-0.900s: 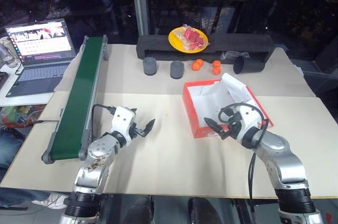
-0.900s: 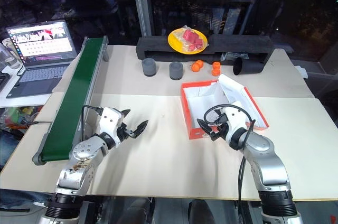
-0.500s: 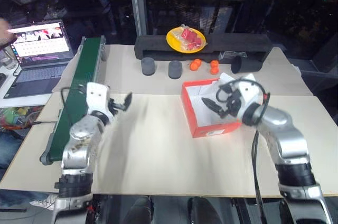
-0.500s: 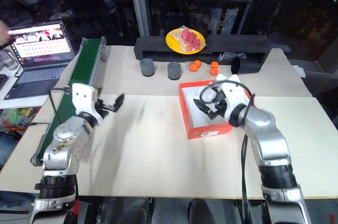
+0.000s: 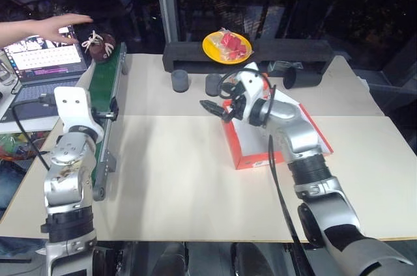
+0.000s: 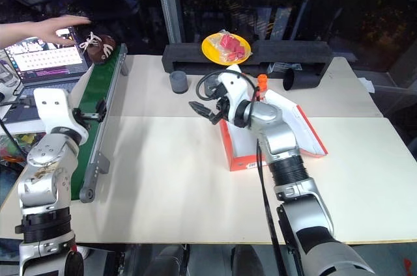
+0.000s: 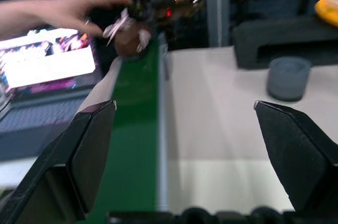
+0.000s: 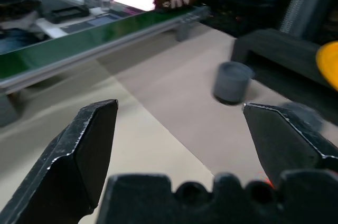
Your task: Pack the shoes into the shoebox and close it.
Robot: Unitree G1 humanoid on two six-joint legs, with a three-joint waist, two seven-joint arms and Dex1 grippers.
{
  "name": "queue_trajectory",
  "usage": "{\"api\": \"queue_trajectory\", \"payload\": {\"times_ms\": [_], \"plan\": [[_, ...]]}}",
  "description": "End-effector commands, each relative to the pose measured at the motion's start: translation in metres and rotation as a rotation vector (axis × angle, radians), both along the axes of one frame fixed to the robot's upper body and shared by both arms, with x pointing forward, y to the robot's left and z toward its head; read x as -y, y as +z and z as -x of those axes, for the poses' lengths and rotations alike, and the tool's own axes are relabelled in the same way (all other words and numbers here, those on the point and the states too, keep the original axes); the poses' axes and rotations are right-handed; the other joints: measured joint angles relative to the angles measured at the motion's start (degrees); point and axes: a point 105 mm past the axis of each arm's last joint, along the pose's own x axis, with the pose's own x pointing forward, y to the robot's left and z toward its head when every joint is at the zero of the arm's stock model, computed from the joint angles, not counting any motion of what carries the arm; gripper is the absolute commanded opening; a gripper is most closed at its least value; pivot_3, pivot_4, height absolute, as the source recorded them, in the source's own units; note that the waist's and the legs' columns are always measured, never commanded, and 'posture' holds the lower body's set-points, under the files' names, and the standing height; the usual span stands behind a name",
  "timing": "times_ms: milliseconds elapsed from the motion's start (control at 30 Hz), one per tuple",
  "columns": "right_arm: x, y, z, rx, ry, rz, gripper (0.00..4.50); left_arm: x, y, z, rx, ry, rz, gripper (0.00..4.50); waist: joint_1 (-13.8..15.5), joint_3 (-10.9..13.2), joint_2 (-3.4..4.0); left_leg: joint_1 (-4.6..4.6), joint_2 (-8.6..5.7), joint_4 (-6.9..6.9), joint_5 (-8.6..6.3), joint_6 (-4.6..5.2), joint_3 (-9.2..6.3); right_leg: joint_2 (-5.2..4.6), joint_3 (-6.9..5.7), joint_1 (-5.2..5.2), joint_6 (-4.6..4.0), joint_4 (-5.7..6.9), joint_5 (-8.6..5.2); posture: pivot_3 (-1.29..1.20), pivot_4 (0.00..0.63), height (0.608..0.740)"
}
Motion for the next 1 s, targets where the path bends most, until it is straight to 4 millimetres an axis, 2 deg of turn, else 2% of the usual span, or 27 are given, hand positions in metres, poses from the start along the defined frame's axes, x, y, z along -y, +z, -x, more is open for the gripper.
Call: {"api": "queue_trajectory", "payload": {"times_ms": [33,267,500,633,733,833,1000], "plan": [[-0.008,0.011,0.004,0.055,0.030,-0.015,4.46,-0.022,0.004,0.015,0.032,0.080,0.027,4.50,0.0,0.0,0.00,0.00,0.02,-0.02,0.04,-0.07,0.00,0.01,0.00,-0.03,-0.02,0.02,0.01,0.00,0.150,0.740],[-0.019,0.005,0.020,0.022,0.084,-0.032,4.46,-0.053,-0.017,0.027,-0.016,0.170,0.055,4.50,0.0,0.0,0.00,0.03,0.14,-0.05,0.08,-0.15,-0.02,0.15,0.00,-0.02,-0.11,0.01,0.07,0.00,0.150,0.740],[-0.018,-0.001,0.038,-0.017,0.102,-0.025,4.46,-0.065,-0.023,0.024,-0.006,0.106,0.025,4.50,0.0,0.0,0.00,0.03,0.19,-0.07,0.08,-0.16,-0.02,0.19,0.01,-0.05,-0.14,0.01,0.08,0.00,0.150,0.740],[-0.015,-0.002,0.046,-0.031,0.096,-0.020,4.46,-0.085,-0.025,0.026,-0.021,0.135,-0.002,4.50,-0.1,0.0,0.00,0.03,0.24,-0.10,0.08,-0.16,-0.02,0.24,0.02,-0.08,-0.16,-0.01,0.10,0.00,0.150,0.740],[-0.014,-0.003,0.054,-0.055,0.109,-0.017,4.46,-0.097,-0.025,0.020,-0.036,0.097,0.007,4.50,0.0,0.0,0.00,0.03,0.30,-0.12,0.08,-0.16,-0.02,0.29,0.02,-0.11,-0.16,0.00,0.10,0.00,0.150,0.740],[-0.017,-0.004,0.073,-0.086,0.219,-0.003,4.46,-0.102,-0.028,0.015,-0.062,0.019,0.007,4.50,0.0,0.0,-0.01,0.02,0.40,-0.14,0.09,-0.17,-0.02,0.40,0.01,-0.12,-0.16,-0.02,0.09,0.00,0.150,0.740],[-0.014,0.002,0.080,-0.099,0.248,-0.032,4.46,-0.109,-0.027,0.011,-0.066,-0.034,0.004,4.50,0.0,0.0,-0.01,0.03,0.45,-0.15,0.09,-0.18,0.00,0.43,0.00,-0.11,-0.15,-0.06,0.09,0.00,0.150,0.740]]}}
